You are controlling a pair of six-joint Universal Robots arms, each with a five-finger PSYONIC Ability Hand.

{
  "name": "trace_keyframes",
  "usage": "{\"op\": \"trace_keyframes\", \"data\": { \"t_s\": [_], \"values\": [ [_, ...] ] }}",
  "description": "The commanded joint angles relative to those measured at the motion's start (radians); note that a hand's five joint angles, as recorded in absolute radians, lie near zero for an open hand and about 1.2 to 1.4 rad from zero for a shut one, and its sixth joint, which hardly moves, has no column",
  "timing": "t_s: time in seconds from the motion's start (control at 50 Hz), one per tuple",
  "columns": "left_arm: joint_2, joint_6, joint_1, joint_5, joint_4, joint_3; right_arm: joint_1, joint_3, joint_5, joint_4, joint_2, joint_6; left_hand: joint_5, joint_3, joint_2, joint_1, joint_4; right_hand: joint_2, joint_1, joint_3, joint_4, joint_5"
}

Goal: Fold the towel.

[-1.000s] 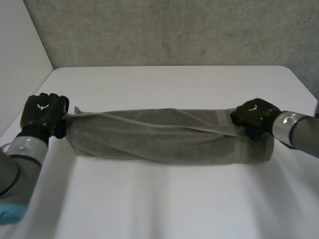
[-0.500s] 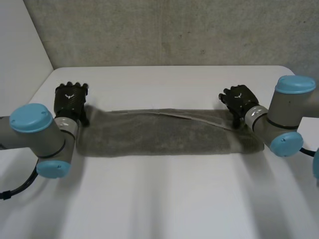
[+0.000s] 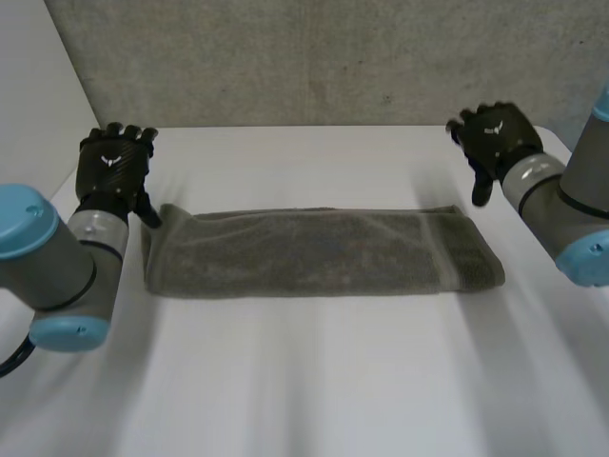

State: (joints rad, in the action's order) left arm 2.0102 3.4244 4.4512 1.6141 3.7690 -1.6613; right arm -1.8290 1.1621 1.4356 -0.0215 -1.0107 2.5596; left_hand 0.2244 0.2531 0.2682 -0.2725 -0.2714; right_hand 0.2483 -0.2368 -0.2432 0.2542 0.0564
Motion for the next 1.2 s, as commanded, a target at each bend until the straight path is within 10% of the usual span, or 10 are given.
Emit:
{"op": "trace_keyframes", "data": {
  "t_s": [0.02, 0.48, 0.62, 1.2],
  "values": [
    [-0.041, 0.006, -0.003, -0.006, 0.064, -0.112, 0.011, 0.106, 0.006, 0.058, 0.007, -0.007, -0.218, -0.072, -0.087, 0.091, 0.090, -0.074, 0.062, 0.069, -0.080, -0.056],
    [0.070, 0.047, 0.005, -0.011, 0.049, -0.103, 0.056, 0.360, 0.008, -0.040, 0.020, -0.007, -0.194, -0.048, -0.063, 0.068, 0.067, 0.301, -0.312, -0.306, 0.295, 0.318],
    [0.099, 0.079, 0.005, -0.010, 0.054, -0.087, 0.088, 0.353, 0.020, -0.107, 0.043, -0.005, -0.194, -0.048, -0.064, 0.068, 0.067, 1.147, -1.158, -1.152, 1.141, 1.164],
    [0.156, 0.072, -0.001, 0.000, 0.038, -0.035, 0.168, 0.347, 0.068, -0.153, 0.029, -0.010, -0.188, -0.043, -0.058, 0.062, 0.061, 1.148, -1.159, -1.153, 1.142, 1.165]
  ]
}}
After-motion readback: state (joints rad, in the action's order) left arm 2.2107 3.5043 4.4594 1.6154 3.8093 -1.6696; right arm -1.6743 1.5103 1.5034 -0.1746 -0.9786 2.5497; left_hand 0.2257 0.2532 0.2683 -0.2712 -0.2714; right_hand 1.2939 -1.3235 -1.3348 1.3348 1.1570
